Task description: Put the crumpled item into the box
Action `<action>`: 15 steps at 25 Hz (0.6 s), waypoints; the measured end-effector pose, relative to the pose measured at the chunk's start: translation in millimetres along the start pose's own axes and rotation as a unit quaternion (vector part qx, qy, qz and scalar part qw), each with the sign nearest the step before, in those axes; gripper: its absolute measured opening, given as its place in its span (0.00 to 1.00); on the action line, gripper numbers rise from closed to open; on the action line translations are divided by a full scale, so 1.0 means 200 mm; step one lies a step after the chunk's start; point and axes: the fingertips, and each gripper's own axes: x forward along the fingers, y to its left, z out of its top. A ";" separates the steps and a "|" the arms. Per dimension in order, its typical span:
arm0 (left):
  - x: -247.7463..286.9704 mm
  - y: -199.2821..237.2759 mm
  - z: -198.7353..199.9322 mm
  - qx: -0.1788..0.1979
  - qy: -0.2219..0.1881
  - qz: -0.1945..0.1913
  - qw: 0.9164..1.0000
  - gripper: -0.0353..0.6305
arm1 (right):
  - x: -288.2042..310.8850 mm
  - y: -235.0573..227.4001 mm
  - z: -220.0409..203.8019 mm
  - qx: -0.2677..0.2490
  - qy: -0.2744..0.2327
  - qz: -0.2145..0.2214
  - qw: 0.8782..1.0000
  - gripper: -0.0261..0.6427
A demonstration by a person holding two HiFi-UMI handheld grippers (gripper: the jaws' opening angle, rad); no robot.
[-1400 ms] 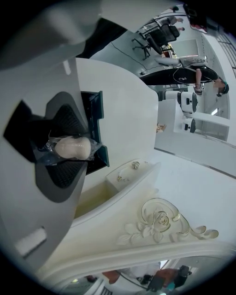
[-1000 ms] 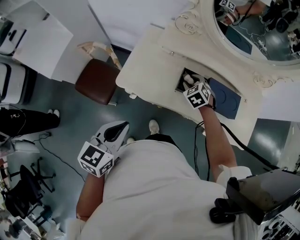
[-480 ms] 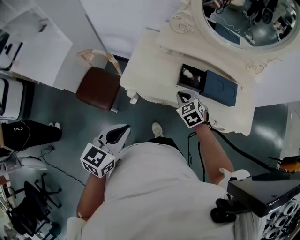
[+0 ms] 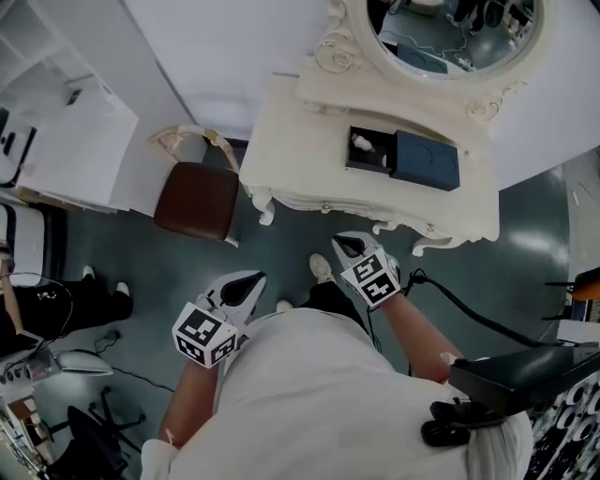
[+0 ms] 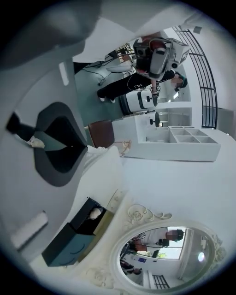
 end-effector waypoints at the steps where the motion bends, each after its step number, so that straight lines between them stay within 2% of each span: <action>1: -0.01 -0.01 -0.02 0.003 0.003 -0.007 1.000 0.06 | -0.03 0.05 -0.01 0.002 0.000 0.000 1.000 0.04; 8: -0.07 -0.13 -0.12 0.028 0.014 -0.045 0.998 0.06 | -0.17 0.33 -0.07 -0.004 -0.013 -0.013 1.000 0.04; 15: -0.16 -0.21 -0.18 0.039 0.012 -0.061 0.997 0.06 | -0.25 0.50 -0.10 -0.005 -0.021 -0.017 1.000 0.04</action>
